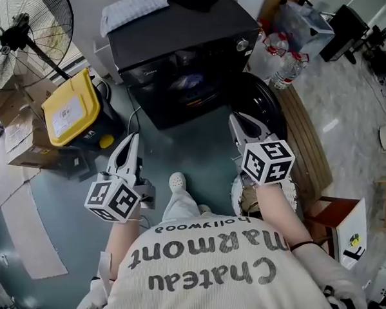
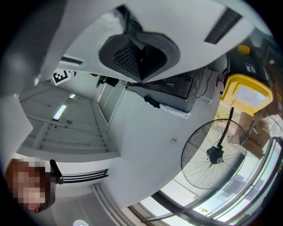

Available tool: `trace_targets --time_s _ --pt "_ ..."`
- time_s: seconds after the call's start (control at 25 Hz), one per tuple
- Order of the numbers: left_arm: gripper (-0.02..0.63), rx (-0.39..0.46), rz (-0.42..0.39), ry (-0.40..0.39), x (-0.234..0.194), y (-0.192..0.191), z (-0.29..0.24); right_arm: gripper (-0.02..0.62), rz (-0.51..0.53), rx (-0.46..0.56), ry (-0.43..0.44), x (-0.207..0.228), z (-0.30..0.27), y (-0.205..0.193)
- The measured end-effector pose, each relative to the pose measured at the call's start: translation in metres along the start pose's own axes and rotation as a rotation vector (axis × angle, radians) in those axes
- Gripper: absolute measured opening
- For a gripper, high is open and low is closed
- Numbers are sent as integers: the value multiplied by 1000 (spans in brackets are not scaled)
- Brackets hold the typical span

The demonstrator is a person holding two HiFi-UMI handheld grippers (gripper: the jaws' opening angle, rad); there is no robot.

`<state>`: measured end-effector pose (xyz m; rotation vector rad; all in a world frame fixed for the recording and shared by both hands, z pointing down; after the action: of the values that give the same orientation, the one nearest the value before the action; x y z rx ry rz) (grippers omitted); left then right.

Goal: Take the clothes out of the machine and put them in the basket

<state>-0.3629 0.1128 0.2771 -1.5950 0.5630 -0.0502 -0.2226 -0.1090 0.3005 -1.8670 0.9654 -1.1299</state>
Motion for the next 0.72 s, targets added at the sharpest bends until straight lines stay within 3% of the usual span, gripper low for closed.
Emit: trace_targets --time_s 0.2,0.4,0.52,0.72 --pt "9 40 -47 -37 -40 45 -48 38 11 109 6 -7 -45 52" --pt "8 70 -100 -46 -76 76 -87 38 28 245 72 -26 -78 96" --pt "8 35 -109 -71 -87 66 -104 38 19 222 60 -23 -98 87" --pt "9 9 -146 -115 -99 27 -124 38 -56 114 49 -2 -138 34"
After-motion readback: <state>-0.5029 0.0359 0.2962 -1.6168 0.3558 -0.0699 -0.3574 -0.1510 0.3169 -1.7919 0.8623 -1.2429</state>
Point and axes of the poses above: the fingertips, and each gripper's own axes: z backward along the fingers, x to its right, y out of its top, the point moved 2 cm from there along z, backward along the fingers, and after that the axes turned 10 degrees about -z, right-handed, at the moved point
